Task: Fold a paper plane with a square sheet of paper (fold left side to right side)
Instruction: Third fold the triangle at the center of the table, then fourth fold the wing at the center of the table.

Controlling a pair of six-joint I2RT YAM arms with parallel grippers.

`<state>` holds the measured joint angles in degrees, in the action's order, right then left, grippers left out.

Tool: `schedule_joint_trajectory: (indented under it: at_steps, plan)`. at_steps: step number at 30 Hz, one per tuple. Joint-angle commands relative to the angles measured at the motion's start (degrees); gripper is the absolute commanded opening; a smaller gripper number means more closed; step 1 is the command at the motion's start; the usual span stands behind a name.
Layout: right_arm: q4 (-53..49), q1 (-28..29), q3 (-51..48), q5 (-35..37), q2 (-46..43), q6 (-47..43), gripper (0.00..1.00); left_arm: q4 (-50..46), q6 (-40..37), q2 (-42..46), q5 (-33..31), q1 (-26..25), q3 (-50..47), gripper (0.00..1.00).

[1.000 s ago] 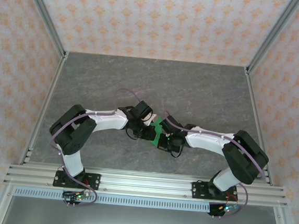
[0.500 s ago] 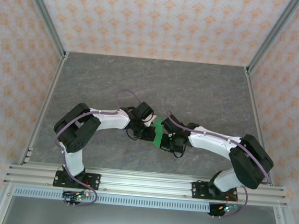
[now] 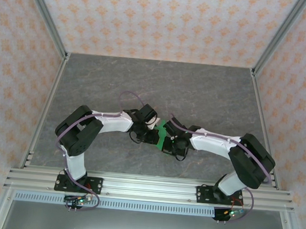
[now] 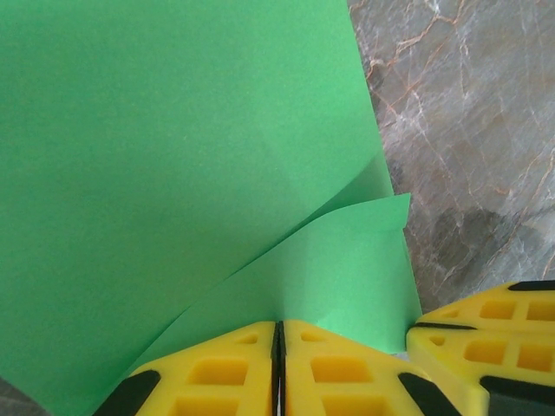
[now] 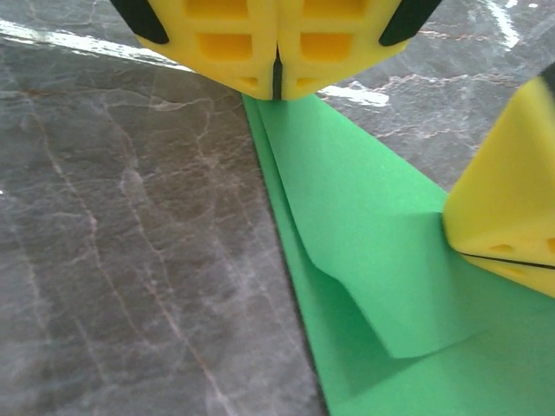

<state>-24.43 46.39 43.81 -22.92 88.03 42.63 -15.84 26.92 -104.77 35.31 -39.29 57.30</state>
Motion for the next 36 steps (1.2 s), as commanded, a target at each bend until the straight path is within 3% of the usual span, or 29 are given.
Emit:
schedule_joint_trajectory:
  at_steps: [1,21,27,31,36]
  plan:
    - [-0.95,0.54,-2.74,0.84,-0.30,1.39,0.00,-1.28,-0.31,-0.87,-3.89,0.12,-0.30,0.10]
    - [-7.30,0.53,-9.09,0.92,-7.00,0.13,0.00,-2.36,-0.85,-0.81,-4.40,0.19,0.85,0.09]
    - [-10.00,0.45,-5.15,7.21,-13.71,-3.70,0.00,-1.95,0.34,3.86,-1.81,0.24,1.61,0.16]
    - [-10.53,-0.95,-2.33,11.60,-16.87,-8.93,0.13,-2.45,1.35,9.67,-1.39,1.28,1.81,0.21]
    - [-3.24,-3.59,-1.36,9.38,-17.02,-15.89,0.33,-2.63,3.39,15.94,-1.38,5.85,-1.83,0.30]
